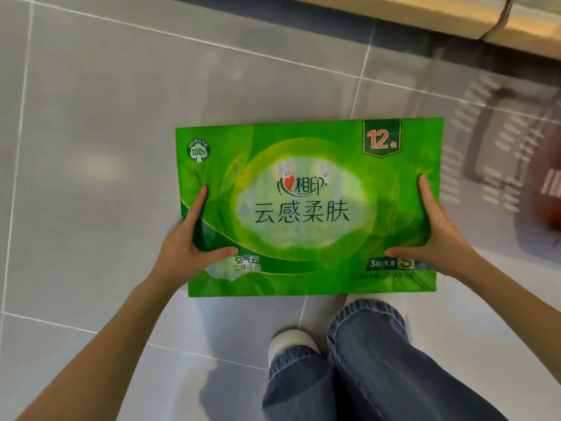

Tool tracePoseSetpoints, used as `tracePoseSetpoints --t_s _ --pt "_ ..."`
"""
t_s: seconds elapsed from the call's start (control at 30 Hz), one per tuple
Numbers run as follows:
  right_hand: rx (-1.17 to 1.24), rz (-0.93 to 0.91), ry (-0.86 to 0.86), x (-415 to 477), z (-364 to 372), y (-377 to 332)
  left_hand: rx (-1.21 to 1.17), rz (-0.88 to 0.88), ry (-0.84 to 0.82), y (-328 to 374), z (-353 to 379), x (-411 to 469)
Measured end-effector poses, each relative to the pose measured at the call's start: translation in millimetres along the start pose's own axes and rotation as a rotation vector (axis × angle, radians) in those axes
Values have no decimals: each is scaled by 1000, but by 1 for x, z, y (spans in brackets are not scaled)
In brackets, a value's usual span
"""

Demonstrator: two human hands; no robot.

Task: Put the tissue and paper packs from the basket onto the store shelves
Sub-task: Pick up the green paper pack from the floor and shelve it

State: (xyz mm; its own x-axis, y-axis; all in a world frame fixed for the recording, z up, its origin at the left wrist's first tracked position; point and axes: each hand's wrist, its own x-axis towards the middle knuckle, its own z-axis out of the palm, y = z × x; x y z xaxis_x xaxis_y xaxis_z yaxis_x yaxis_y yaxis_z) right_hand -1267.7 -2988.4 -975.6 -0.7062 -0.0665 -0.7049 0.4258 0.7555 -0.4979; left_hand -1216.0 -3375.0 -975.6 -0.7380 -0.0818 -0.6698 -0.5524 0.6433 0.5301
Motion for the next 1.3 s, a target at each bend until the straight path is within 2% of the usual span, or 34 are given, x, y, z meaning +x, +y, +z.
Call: tracePoseSetpoints --t_s 0.17,0.37,0.57,0.8,1.13,1.3 --pt "-32 -14 63 -4 -1 -11 2 29 69 11 0 -3" --pt "-95 -37 46 -17 -18 -43 56 18 126 33 -22 -24" --pt "-77 -77 45 -53 -58 -95 62 2 153 77 -84 -64" --pt "-14 -262 127 -133 -139 -180 71 125 240 172 -180 -138" --pt "18 -352 407 -296 -257 -277 245 365 443 322 -299 -274" --pt "39 -399 605 -390 -304 -303 265 576 506 388 -337 -341"
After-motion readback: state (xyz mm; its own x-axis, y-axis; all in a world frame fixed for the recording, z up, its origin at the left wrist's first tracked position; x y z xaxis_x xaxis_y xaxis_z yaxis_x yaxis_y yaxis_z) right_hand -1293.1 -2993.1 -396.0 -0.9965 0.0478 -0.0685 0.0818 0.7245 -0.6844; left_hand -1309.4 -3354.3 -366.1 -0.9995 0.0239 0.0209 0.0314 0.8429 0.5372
